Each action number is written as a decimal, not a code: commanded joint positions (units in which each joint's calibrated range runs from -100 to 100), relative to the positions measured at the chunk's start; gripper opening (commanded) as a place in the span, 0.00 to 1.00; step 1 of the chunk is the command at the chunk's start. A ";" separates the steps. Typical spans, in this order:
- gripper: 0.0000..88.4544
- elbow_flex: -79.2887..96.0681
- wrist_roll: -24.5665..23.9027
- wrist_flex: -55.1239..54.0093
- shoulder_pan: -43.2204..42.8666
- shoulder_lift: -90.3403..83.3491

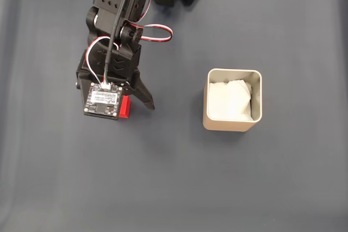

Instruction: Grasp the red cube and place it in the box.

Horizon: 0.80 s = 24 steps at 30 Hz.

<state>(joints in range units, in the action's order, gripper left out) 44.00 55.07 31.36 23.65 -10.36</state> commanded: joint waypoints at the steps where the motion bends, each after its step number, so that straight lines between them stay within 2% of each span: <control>1: 0.45 -0.32 -0.34 -1.43 -0.47 0.05; 24: 0.44 0.41 -0.44 -4.87 -0.12 2.83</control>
<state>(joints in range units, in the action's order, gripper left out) 45.09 54.92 27.51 23.65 -7.33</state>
